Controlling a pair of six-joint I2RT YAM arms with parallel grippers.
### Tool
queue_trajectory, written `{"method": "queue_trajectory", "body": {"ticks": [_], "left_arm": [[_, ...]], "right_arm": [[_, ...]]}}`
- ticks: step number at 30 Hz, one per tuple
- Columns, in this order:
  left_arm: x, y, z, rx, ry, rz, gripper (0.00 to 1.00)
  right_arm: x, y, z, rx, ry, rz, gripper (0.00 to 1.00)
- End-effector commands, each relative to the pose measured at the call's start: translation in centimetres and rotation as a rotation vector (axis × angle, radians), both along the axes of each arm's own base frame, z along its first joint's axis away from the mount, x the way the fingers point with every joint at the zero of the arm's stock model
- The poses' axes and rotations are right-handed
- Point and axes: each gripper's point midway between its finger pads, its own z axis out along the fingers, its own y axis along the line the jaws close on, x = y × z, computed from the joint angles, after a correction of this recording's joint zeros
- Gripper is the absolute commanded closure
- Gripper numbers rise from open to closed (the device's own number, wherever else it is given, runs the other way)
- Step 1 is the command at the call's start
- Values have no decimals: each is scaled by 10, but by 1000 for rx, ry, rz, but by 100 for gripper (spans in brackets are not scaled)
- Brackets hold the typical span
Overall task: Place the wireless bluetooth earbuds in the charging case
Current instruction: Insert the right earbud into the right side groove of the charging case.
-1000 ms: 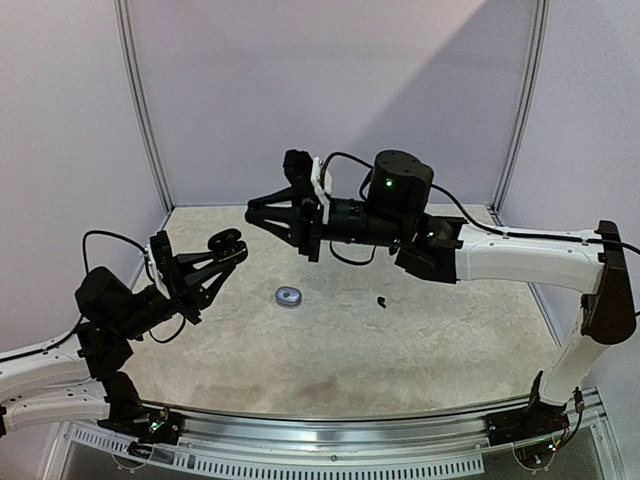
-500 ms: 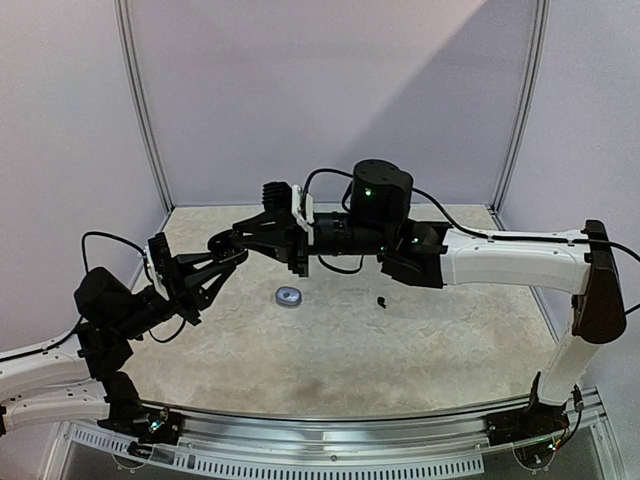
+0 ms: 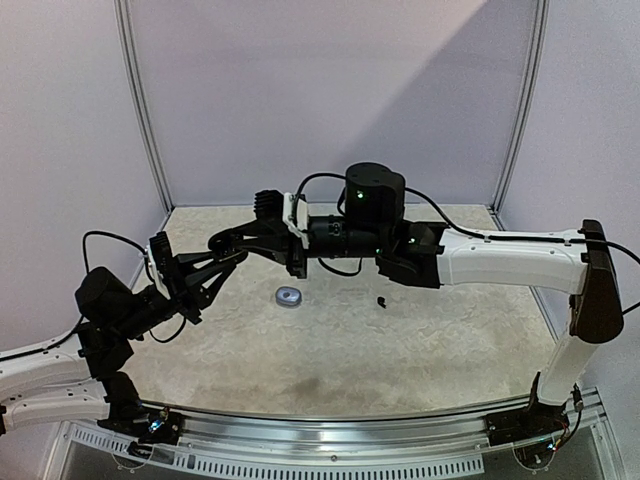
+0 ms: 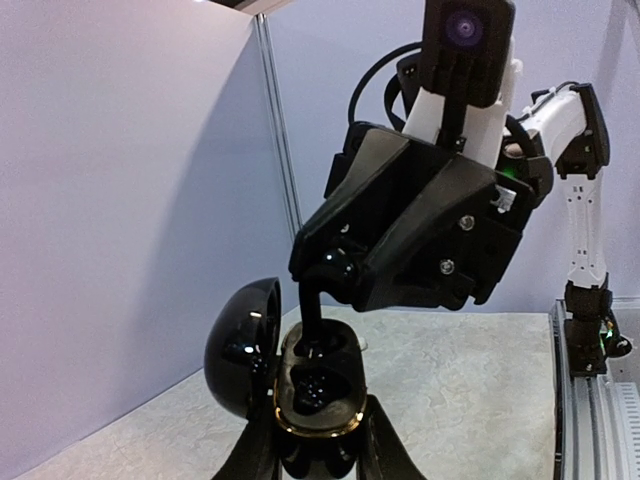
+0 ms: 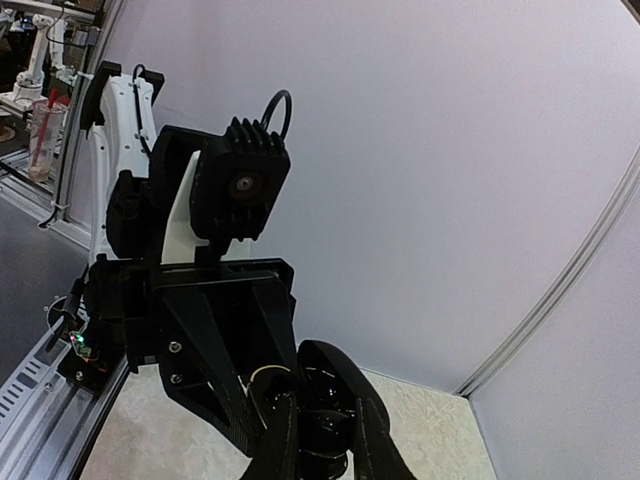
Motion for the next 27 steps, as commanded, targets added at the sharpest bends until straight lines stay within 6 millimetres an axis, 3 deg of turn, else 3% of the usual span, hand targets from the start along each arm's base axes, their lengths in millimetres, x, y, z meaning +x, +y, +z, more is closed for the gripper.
{"method": "queue_trajectory", "body": {"ticks": [1,7,17,27], "left_arm": [[-7,-3,5,-15,-17,-27,100],[-7,-3,7,-19,-26,-26,100],[-8,-3,9,-23,-32,-27,100],[-8,-2,10,-24,-36,-25,100]], "right_arm": [[6,2,-2,-24,-7,-38,100],[9,5,-13,-50,-11,-47,100],[23,12,-26,-90,-10,-109,81],[29,16,-32,-113,-9,-140,78]]}}
